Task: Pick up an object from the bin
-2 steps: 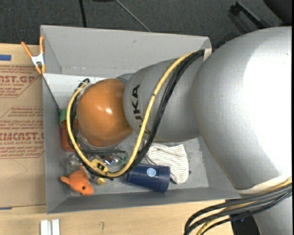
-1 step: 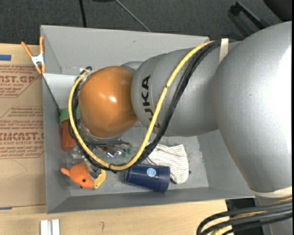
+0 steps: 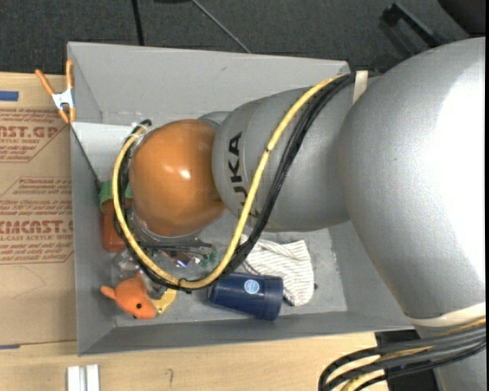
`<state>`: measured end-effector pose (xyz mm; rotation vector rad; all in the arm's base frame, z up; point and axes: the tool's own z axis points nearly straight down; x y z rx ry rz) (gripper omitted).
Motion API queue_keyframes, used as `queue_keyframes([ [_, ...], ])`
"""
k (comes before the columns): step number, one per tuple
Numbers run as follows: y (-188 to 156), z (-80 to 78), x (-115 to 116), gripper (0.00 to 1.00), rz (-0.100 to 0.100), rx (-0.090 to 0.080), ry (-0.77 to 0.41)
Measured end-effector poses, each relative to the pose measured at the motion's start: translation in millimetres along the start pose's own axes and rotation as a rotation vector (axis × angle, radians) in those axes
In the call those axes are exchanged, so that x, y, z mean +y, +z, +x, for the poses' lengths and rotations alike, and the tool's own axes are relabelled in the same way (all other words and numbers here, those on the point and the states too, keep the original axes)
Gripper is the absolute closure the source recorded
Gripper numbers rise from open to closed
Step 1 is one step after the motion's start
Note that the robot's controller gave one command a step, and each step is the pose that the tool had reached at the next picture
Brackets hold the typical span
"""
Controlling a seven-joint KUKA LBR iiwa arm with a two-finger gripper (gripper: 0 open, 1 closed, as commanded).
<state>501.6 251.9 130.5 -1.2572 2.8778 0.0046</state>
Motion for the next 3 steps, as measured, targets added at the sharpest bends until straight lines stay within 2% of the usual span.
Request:
queue_keyframes([
  [1,-63,-3.7,-1,1.00,0.004,-0.006,0.000],
  [2,-26,-0.1,1,1.00,0.000,0.002,0.000],
  [3,-68,-5.2,-1,1.00,0.004,-0.004,0.001],
])
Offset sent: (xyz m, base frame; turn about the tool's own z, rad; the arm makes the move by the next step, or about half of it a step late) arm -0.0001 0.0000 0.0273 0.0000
